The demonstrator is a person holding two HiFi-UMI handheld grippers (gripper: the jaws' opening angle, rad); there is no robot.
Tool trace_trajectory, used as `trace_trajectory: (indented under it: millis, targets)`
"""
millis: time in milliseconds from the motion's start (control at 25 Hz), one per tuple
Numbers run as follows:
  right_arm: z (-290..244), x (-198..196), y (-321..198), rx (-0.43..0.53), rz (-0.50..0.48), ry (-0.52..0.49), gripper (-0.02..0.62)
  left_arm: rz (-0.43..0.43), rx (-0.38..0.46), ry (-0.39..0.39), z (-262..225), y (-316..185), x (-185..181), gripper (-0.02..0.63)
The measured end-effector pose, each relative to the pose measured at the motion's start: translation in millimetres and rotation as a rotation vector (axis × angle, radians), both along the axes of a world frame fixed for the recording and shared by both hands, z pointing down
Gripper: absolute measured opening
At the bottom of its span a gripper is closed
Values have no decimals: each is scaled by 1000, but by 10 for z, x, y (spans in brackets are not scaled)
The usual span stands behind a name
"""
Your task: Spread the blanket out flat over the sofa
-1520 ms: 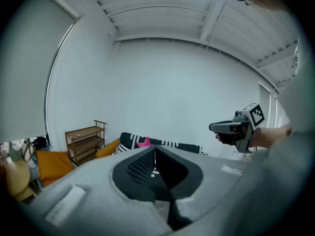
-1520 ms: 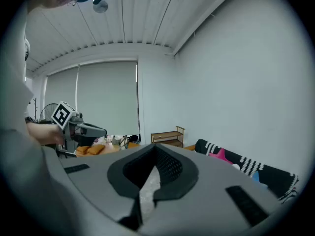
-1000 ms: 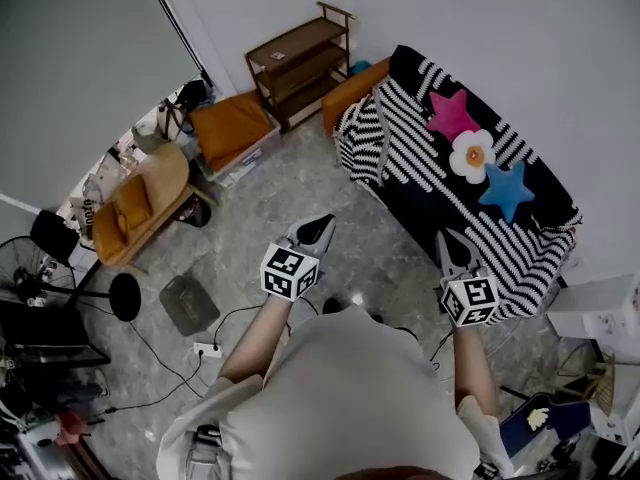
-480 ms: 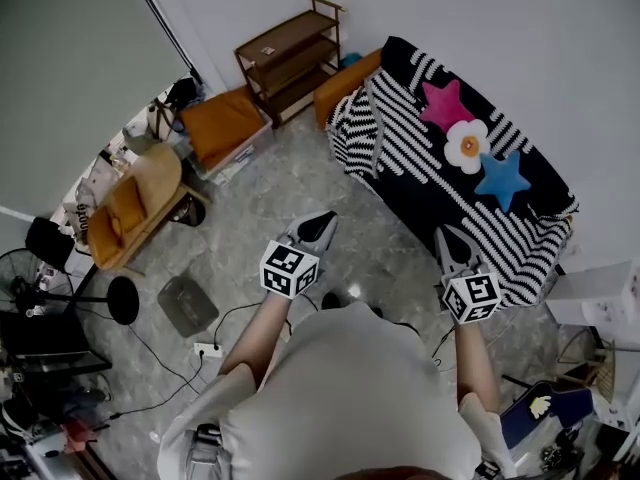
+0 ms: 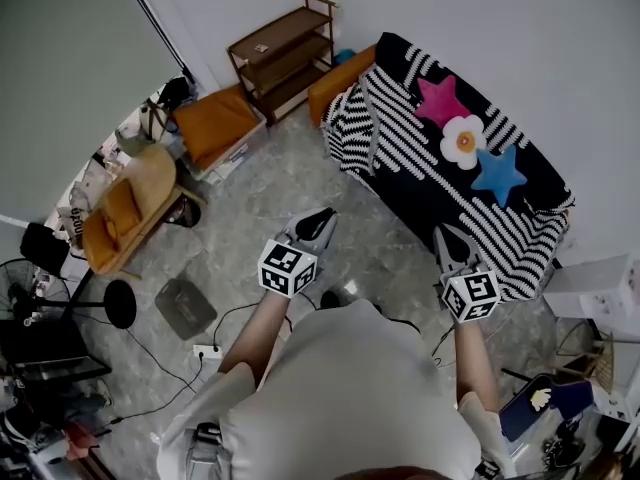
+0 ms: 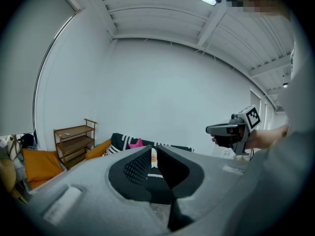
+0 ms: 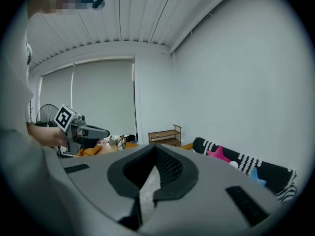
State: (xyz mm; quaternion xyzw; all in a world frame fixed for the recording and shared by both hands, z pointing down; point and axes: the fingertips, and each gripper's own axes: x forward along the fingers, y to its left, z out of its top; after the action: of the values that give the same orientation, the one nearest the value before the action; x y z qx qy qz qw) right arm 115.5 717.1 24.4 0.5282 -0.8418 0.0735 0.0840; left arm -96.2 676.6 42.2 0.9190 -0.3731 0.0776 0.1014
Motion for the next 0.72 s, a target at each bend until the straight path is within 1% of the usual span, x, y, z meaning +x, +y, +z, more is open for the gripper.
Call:
trace_trajectory:
  millis: [40,80,200,480,720]
  targets:
    - [10,-21,-1,-2,1,-1,3,1,-1,1,5,-4,-17,40]
    - [18,-48,-6,-4,2,-1,3,1,-2,1,10,-12,-39,66]
    - [38,-144,-37,-10,6,0,3,4,-7,1,24,-51,-112,86]
    - [113,-260,-56,-27,34,-14,3,28,-13,6,62,-107,-239,158]
    - [173,-360,-70,-37,68,-16,3,32,-22,12,112,-149,-410,161]
